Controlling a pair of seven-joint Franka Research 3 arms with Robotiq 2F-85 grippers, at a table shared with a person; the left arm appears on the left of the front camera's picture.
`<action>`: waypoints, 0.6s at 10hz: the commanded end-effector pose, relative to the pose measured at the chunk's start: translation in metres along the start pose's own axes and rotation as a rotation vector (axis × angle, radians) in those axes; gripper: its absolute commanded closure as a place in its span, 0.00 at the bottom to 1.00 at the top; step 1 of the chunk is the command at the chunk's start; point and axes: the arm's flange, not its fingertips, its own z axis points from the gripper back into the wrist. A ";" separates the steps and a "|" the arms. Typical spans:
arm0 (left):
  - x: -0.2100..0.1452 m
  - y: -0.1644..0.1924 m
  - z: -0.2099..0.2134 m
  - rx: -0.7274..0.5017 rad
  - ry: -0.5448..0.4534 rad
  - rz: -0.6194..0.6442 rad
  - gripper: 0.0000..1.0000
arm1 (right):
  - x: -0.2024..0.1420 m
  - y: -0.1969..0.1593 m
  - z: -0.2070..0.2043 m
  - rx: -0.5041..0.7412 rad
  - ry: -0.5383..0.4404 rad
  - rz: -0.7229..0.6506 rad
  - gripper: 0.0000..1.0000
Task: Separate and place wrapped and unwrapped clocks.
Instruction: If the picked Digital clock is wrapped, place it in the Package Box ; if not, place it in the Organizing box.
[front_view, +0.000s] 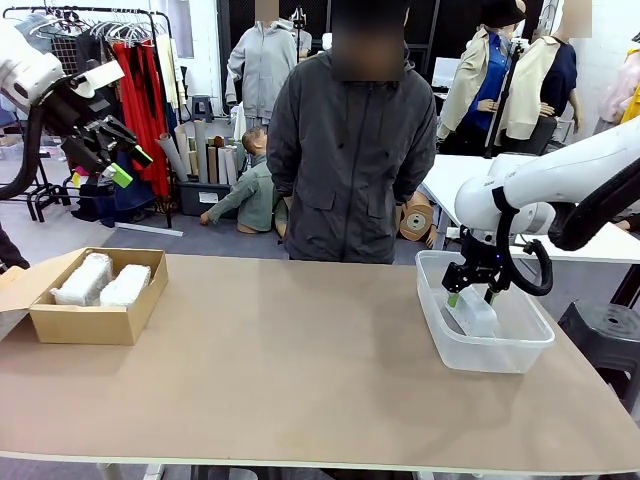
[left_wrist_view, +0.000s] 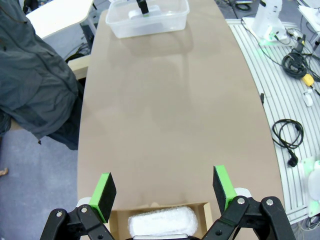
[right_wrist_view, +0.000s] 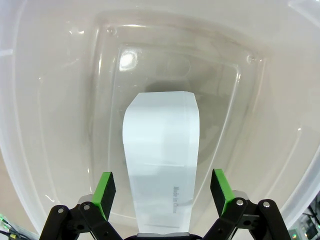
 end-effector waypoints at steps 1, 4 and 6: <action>0.000 -0.001 0.000 -0.004 0.008 -0.001 0.00 | -0.009 0.005 0.008 -0.032 -0.001 0.003 0.00; 0.000 -0.001 0.000 -0.004 0.008 -0.001 0.00 | -0.001 0.003 0.008 -0.003 -0.005 0.007 0.00; 0.000 -0.001 0.000 -0.004 0.008 -0.001 0.00 | -0.001 0.003 0.008 -0.003 -0.005 0.007 0.00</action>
